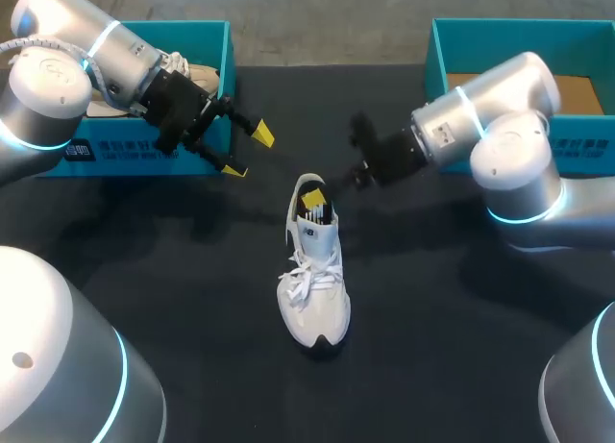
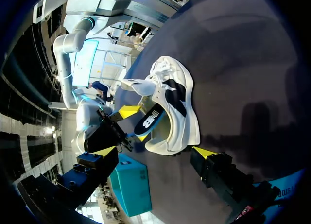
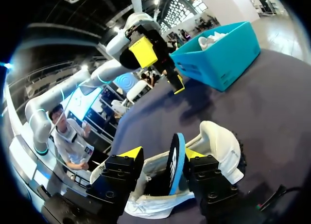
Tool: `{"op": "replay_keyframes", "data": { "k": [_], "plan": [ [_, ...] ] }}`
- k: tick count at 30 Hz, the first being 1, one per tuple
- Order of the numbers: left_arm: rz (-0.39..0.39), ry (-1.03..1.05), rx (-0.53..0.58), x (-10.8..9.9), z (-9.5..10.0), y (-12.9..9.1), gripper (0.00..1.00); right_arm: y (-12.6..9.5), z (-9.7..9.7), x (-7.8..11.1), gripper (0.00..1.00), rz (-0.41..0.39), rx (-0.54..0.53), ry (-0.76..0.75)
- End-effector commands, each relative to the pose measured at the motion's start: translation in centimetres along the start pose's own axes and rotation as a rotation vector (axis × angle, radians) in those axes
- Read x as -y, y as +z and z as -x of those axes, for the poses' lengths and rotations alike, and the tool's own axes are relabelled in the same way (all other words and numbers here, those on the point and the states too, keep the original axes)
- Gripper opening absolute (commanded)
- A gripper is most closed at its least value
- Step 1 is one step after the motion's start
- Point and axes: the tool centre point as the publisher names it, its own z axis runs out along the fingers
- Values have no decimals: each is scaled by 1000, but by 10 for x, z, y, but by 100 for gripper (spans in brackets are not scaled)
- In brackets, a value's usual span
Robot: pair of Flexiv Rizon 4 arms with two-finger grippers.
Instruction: Take the shoe out of the shoebox, open the shoe tongue, remove and reinsert the insole, then place the shoe into the shoebox
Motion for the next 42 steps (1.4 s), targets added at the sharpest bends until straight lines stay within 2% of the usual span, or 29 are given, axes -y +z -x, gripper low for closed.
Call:
{"op": "replay_keyframes", "data": {
  "k": [1, 5, 7, 9, 10, 17, 23, 42],
  "plan": [
    [2, 1, -2, 1, 0, 0, 100, 1, -3, 7, 46, 7, 11, 13],
    [2, 1, -2, 1, 0, 0, 100, 0, -1, 13, 40, 7, 17, 34],
    [2, 1, -2, 1, 0, 0, 100, -1, 0, 14, 26, 7, 22, 38],
    [2, 1, -2, 1, 0, 0, 100, -2, 1, 12, 6, 10, 26, 38],
    [2, 1, -2, 1, 0, 0, 100, -3, 2, 10, 0, 10, 27, 37],
    [2, 1, -2, 1, 0, 0, 100, 1, 5, 1, 0, -20, 14, 20],
    [2, 1, -2, 1, 0, 0, 100, 14, 9, -4, 0, -78, -12, 15],
    [2, 1, -2, 1, 0, 0, 100, 23, 6, 18, 0, -119, -25, 60]
  ]
}}
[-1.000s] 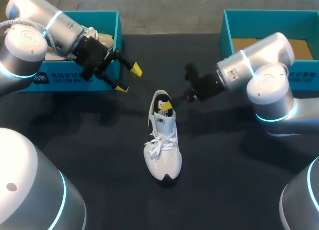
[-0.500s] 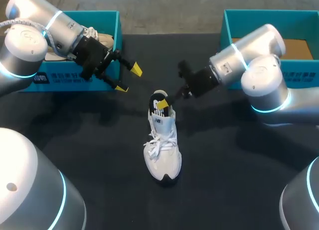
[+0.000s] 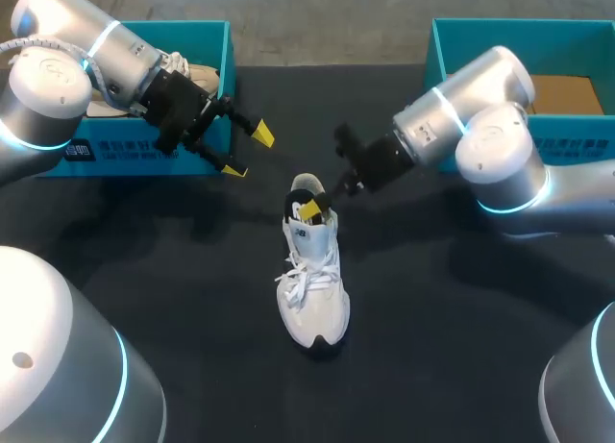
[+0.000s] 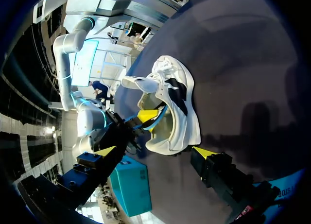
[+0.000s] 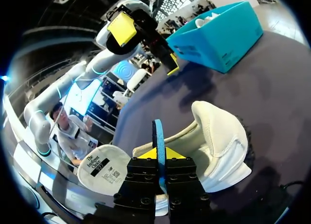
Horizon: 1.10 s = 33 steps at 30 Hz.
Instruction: Take the shoe out of the shoebox, open the shoe tongue, remove and reinsert the insole, then place the shoe into the shoebox
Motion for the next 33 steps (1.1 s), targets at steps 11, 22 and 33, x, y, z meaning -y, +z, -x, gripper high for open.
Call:
{"op": "replay_keyframes", "data": {
  "k": [11, 22, 33],
  "plan": [
    [2, 1, -2, 1, 0, 0, 100, -4, -16, -9, 74, 17, 38, -33],
    [2, 1, -2, 1, 0, 0, 100, -17, -26, -21, 81, 22, 72, -64],
    [2, 1, -2, 1, 0, 0, 100, -24, -22, -37, 75, 37, 80, -88]
  ]
}}
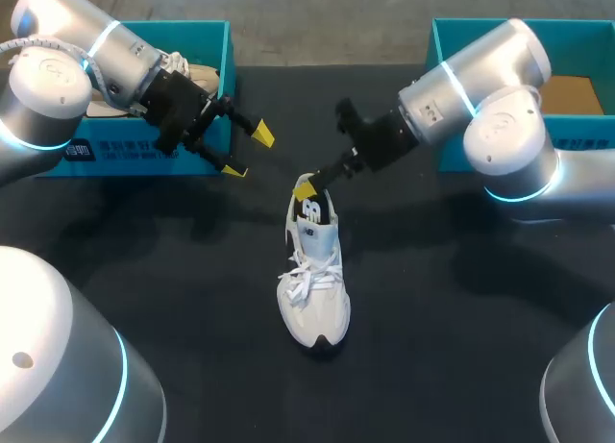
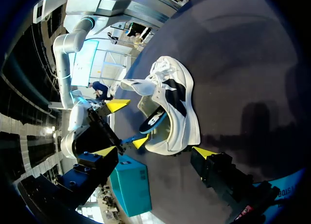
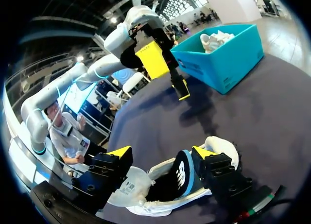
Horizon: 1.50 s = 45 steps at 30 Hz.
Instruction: Take the shoe out of the shoebox, open the shoe tongue, remove and reinsert the insole, then place the shoe into the shoebox
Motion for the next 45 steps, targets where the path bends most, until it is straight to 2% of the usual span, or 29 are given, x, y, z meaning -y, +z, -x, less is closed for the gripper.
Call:
{"op": "replay_keyframes", "data": {
  "k": [1, 7, 16, 18, 20, 21, 24, 25, 26, 28, 30, 37, 40, 41, 45],
  "plan": [
    [2, 1, -2, 1, 0, 0, 100, 3, 1, -5, 73, -2, -8, -7],
    [2, 1, -2, 1, 0, 0, 100, 7, 5, -13, 78, -10, -11, -22],
    [2, 1, -2, 1, 0, 0, 100, -4, 3, -25, 82, -1, 11, -46],
    [2, 1, -2, 1, 0, 0, 100, -8, 1, -25, 80, 14, 26, -42],
    [2, 1, -2, 1, 0, 0, 100, -13, -2, -24, 69, 28, 38, -28],
    [2, 1, -2, 1, 0, 0, 100, -15, -4, -23, 49, 29, 53, -15],
    [2, 1, -2, 1, 0, 0, 100, -20, -7, -21, 31, 41, 93, 37],
    [2, 1, -2, 1, 0, 0, 100, -20, -7, -21, 31, 41, 93, 37],
    [2, 1, -2, 1, 0, 0, 100, -26, -9, -18, 0, 43, 146, 93],
    [2, 1, -2, 1, 0, 0, 100, -28, -10, -17, 0, 41, 170, 121],
    [2, 1, -2, 1, 0, 0, 100, -35, -14, -15, 0, 23, 258, 175],
    [2, 1, -2, 1, 0, 0, 100, -48, -19, -12, 0, 1, 397, 224],
    [2, 1, -2, 1, 0, 0, 100, -53, -20, -10, 0, -27, 448, 243],
    [2, 1, -2, 1, 0, 0, 100, -55, -22, -8, 0, -59, 488, 250],
    [2, 1, -2, 1, 0, 0, 100, -55, -22, -8, 0, -59, 488, 250]
  ]
}}
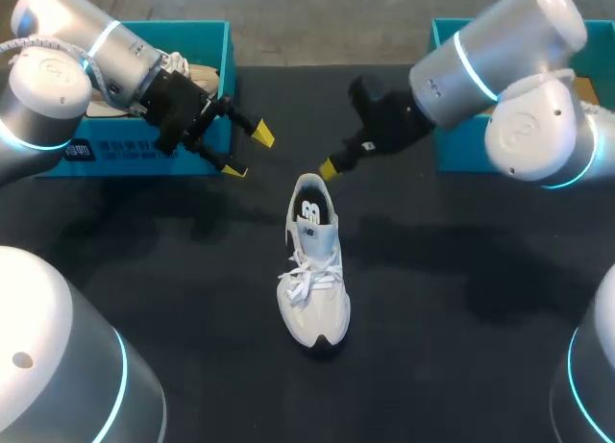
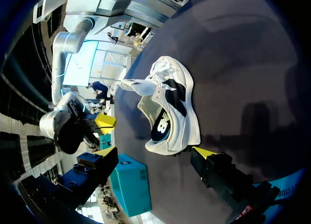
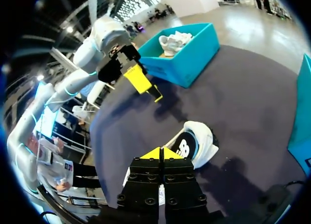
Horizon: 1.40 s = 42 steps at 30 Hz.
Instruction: Take the shoe out of the shoebox, open the shoe tongue, remove and reinsert the insole, then place the shoe into the shoebox
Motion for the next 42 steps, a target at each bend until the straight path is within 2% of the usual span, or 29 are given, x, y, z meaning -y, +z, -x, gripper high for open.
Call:
{"op": "replay_keyframes", "data": {
  "k": [1, 14, 15, 17, 19, 20, 29, 35, 42],
  "plan": [
    [2, 1, -2, 1, 0, 0, 100, -7, -4, -2, 0, -12, 130, 3],
    [2, 1, -2, 1, 0, 0, 100, -7, -4, -2, 0, -12, 130, 3],
    [2, 1, -2, 1, 0, 0, 100, -5, -2, -2, 0, -19, 195, 29],
    [2, 1, -2, 1, 0, 0, 100, -1, 2, -1, 0, -11, 253, 68],
    [-6, -2, 7, 2, 2, -5, 100, 2, 4, 0, 0, -11, 295, 76],
    [-7, 9, -6, 3, 3, -8, 100, 3, 5, 0, 0, -19, 368, 96],
    [-9, 3, -25, 3, 6, -42, 100, 13, 4, 1, 0, -24, 539, 145],
    [-4, -6, -39, 1, 6, -66, 100, 24, -1, 3, 0, -36, 604, 171],
    [16, 0, -71, 0, 5, -94, 100, 41, -4, 8, 0, -65, 608, 202]
  ]
}}
